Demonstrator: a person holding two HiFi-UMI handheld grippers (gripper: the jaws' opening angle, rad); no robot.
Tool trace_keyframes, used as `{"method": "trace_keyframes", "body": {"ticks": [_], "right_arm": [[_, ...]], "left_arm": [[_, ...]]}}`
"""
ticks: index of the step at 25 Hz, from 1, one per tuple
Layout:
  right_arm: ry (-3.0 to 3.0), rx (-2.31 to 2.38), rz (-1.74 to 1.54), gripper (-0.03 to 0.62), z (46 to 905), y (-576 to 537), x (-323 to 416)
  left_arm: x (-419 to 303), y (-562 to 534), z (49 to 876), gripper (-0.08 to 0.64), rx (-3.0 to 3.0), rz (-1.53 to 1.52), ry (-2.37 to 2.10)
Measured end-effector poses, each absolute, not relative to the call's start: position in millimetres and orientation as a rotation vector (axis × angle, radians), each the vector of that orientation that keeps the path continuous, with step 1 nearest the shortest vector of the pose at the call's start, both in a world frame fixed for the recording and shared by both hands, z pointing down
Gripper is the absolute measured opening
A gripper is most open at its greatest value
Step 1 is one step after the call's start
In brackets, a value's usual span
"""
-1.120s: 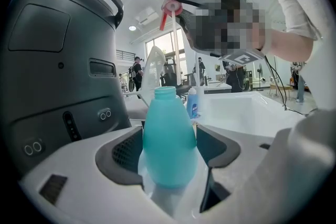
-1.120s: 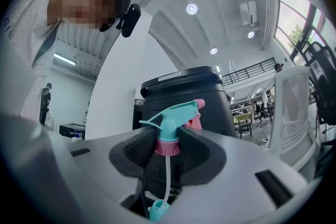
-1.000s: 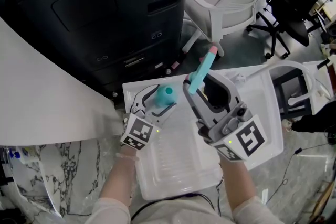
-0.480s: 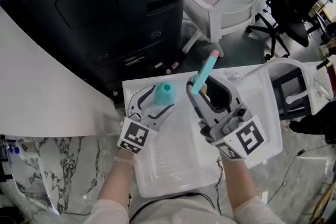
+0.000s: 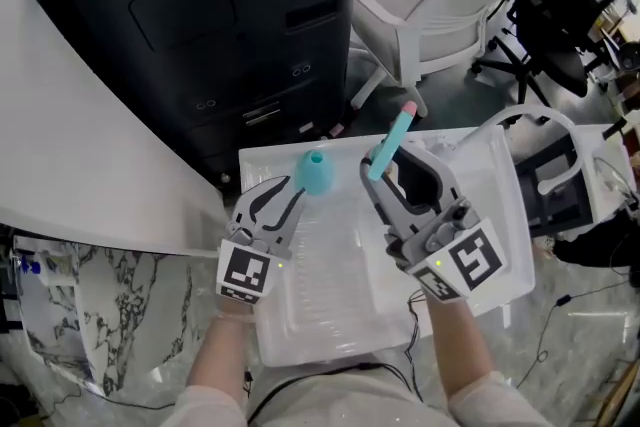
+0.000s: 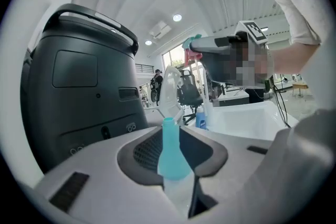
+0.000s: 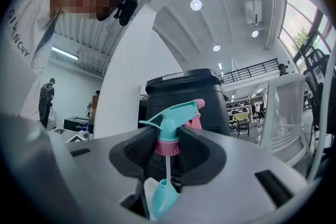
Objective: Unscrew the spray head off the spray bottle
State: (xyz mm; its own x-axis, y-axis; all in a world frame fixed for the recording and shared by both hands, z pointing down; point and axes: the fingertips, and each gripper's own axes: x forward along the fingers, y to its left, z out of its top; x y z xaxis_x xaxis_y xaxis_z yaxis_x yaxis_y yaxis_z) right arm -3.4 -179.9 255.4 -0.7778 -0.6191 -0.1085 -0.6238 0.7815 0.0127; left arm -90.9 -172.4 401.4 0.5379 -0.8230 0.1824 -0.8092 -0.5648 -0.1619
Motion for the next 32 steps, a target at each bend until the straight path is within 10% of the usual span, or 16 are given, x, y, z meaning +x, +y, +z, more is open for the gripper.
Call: {"method": "trace_keyframes", "body": {"ticks": [6, 32], "right_arm": [[2.889, -0.987, 0.085, 0.141, 251.4, -162.0, 5.8], [2.975, -0.787, 0.057, 0.141, 259.1, -86.6, 25.6]], "left_arm": [[-106.4, -154.7, 375.3, 0.006, -2.641, -0.261, 1.602], [-122.7, -62.0, 315.8, 0.006, -2.436, -0.097, 1.954]]}}
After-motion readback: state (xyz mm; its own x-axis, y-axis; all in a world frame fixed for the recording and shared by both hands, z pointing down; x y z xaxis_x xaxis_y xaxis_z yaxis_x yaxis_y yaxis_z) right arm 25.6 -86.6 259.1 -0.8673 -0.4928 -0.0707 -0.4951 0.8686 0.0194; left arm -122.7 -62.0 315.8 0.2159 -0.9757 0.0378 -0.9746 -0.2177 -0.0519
